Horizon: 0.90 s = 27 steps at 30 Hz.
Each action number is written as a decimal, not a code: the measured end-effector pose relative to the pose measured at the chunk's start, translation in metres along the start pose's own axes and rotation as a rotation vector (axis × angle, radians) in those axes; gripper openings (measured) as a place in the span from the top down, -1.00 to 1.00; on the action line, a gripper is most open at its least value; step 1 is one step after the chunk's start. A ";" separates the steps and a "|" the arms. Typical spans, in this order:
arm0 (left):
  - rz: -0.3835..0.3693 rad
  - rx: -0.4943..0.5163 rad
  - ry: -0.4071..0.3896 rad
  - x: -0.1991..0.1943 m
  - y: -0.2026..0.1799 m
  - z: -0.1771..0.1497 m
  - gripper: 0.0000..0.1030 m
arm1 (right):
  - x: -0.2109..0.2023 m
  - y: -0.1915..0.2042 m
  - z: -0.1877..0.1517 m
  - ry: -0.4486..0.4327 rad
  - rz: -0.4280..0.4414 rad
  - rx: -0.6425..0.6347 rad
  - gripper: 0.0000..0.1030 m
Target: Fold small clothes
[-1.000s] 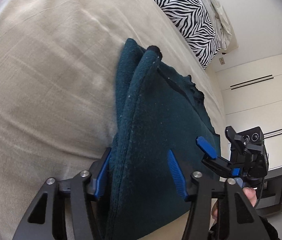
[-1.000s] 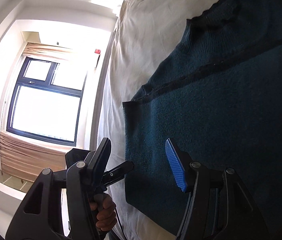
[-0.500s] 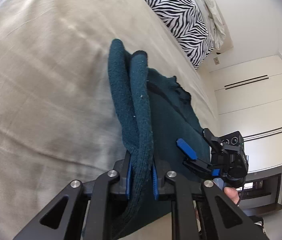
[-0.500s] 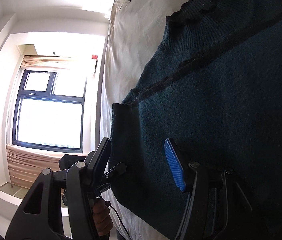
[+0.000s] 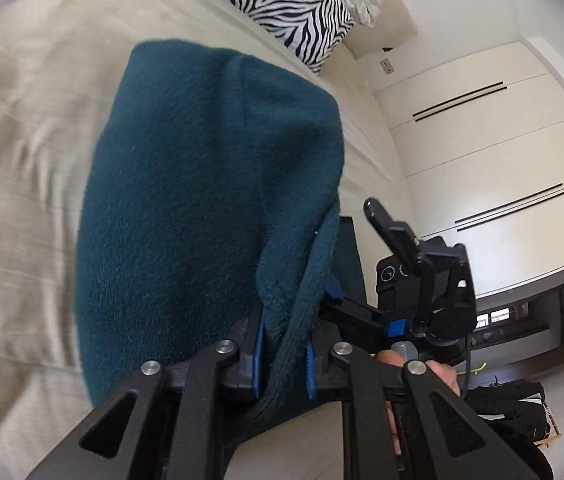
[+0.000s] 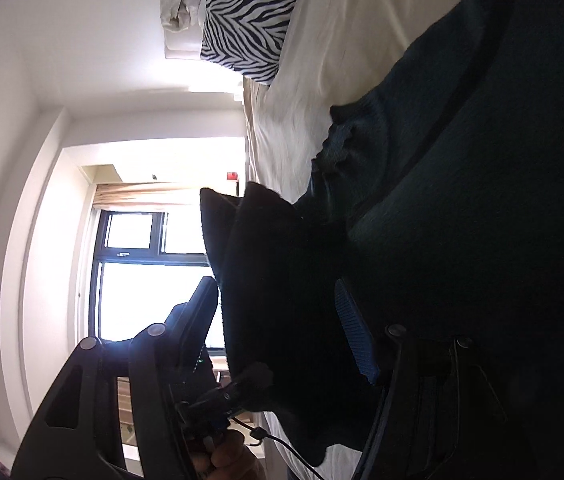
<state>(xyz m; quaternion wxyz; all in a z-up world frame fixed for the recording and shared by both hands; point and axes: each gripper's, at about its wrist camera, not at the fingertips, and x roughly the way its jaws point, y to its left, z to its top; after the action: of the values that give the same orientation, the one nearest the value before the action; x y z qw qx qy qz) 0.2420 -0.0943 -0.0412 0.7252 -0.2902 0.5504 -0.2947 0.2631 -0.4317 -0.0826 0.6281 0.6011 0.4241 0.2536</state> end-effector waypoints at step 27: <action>-0.312 0.013 -0.090 -0.082 0.022 -0.038 -0.51 | 0.015 0.003 -0.015 0.129 -0.324 -0.085 -0.18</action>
<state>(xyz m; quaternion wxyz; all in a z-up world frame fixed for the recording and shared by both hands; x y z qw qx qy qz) 0.1891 -0.0220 -0.0143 0.6963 -0.3804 0.4639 -0.3940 0.2584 -0.4108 -0.0819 0.6572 0.4801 0.5438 0.2047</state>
